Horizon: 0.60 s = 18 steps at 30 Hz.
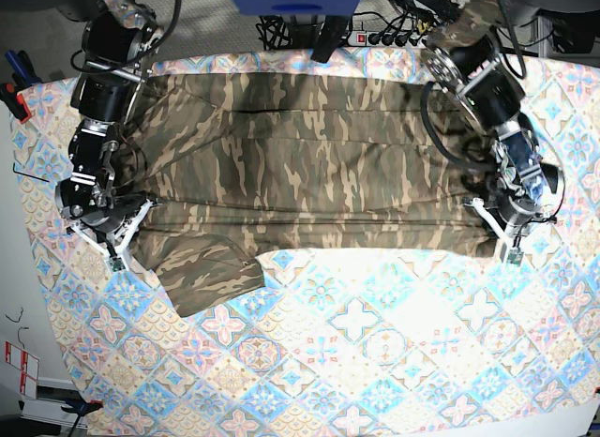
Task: Fold the T-shirt properly
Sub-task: 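Fold the held side edges inward toward the shirt's center with both grippers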
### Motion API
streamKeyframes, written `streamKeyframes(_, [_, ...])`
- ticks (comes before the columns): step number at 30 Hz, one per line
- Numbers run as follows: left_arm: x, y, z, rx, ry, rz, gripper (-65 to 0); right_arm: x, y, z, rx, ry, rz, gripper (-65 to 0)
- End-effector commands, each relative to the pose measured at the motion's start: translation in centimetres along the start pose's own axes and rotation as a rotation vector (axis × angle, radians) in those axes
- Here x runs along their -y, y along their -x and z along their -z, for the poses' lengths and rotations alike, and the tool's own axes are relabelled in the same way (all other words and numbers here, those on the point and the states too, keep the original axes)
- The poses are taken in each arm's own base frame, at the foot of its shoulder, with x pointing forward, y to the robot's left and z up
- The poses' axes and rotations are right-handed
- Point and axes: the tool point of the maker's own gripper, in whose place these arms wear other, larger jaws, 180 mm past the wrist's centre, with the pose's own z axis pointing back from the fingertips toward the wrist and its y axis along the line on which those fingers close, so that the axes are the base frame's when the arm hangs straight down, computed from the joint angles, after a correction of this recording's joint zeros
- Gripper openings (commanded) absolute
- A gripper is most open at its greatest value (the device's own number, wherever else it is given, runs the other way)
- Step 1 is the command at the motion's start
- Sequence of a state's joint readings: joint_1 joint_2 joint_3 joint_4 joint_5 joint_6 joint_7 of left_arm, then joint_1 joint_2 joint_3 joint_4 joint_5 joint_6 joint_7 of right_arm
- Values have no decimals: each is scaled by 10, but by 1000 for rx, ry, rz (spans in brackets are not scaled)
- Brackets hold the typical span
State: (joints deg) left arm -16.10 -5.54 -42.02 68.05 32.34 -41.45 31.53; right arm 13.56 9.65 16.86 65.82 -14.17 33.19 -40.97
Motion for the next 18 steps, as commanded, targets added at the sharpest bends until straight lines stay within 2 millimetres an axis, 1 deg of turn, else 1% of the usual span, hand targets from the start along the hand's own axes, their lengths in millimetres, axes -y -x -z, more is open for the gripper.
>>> streamKeyframes(1, [-25,-38,-14,74,-90,8,-609,22,-16,-8,36,56,-5,-609])
streamKeyframes(3, [-34,-40,-25,54,-129,19,-609,22,-16,-8,35,56,-5,-609])
streamKeyframes(6, [-26,-31,-27,31,-120,69,-609,22,-15,-8,33,56,-5,-609])
streamKeyframes(8, [-25,-25,-34,24,-133,104,-609,25,-17,-12,25,69,-11,-609])
streamKeyframes(9, [-26,-23,-38,26,-145,114,-609,27,-20,-16,27,80,-17,-609])
streamKeyframes(12, [-32,-21,-58,42,-192,148,-609,31,-9,-29,-6,115,-42,-609])
streamKeyframes(13, [-31,-19,-65,53,-198,153,-609,34,-10,-36,-5,135,-54,-609])
streamKeyframes(14, [-27,-16,-70,58,-197,150,-609,36,-13,-44,-2,155,-67,-609])
streamKeyframes(18, [-24,5,-86,25,-201,155,-609,39,1,-61,-53,198,-93,-609])
